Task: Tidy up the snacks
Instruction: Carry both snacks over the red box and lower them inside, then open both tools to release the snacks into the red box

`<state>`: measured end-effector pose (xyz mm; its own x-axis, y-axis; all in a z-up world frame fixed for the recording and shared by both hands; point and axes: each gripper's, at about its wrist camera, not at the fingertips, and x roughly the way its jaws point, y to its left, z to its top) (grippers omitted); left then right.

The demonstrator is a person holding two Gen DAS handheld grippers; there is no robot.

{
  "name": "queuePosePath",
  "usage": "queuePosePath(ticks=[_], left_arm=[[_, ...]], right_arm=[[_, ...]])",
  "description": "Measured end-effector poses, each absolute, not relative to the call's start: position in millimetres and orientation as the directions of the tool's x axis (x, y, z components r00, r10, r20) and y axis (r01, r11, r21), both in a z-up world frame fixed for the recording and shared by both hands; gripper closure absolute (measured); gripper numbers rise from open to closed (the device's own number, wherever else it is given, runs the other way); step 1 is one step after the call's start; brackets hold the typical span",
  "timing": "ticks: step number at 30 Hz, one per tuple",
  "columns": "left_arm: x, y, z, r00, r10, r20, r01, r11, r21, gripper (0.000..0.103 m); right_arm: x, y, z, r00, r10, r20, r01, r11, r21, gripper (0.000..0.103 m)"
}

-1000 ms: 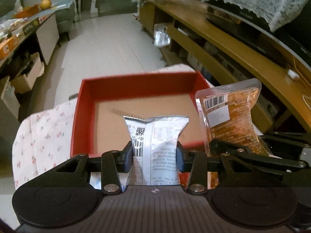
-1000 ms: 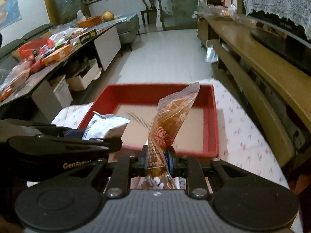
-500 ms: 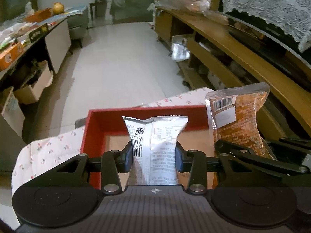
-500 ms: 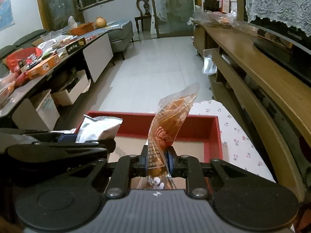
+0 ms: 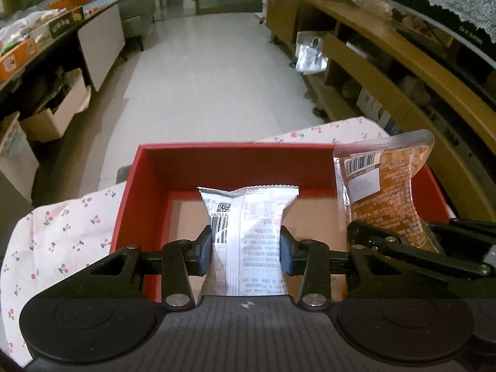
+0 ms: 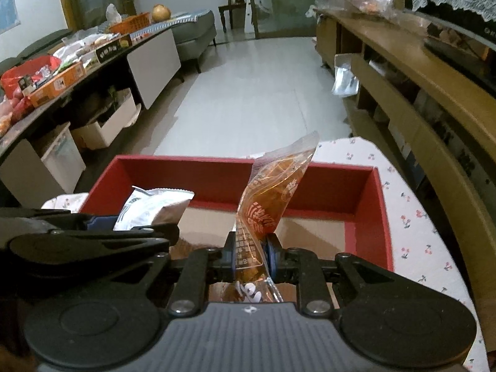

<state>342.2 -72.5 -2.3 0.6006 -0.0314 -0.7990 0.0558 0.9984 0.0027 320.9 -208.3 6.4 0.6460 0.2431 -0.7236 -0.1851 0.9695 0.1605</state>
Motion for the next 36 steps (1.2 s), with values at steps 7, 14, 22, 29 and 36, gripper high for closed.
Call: queuePosePath(ticks=[7,14,22,29,36], left_arm=[[342.3,-69.3,-12.8,0.584,0.001,-0.812,0.040,0.999,0.029,0.053],[347.2,-72.8,-25.5,0.562,0.044,-0.826,0.036,0.996,0.077,0.054],[343.5,-76.3,-25.5,0.567,0.066,-0.821,0.032,0.994,0.102,0.054],[340.3,-76.6,-25.8,0.571,0.072,-0.818,0.020,0.995,0.102,0.052],[337.9,-76.1,-24.2,0.570,0.094,-0.816,0.001,0.993,0.115,0.050]], right_arm=[[324.5,-203.6,-8.4,0.615,0.269,-0.741,-0.203,0.962,0.181,0.074],[331.1,-205.9,-30.1,0.584,0.312,-0.749,-0.213,0.950,0.229,0.074],[330.6,-207.9,-34.8,0.586,0.342,-0.735,-0.238,0.939,0.248,0.074],[328.5,-208.1,-35.7,0.586,0.348,-0.732,-0.263,0.936,0.234,0.072],[326.6,-206.7,-35.3,0.579,0.360,-0.731,-0.285,0.930,0.232,0.071]])
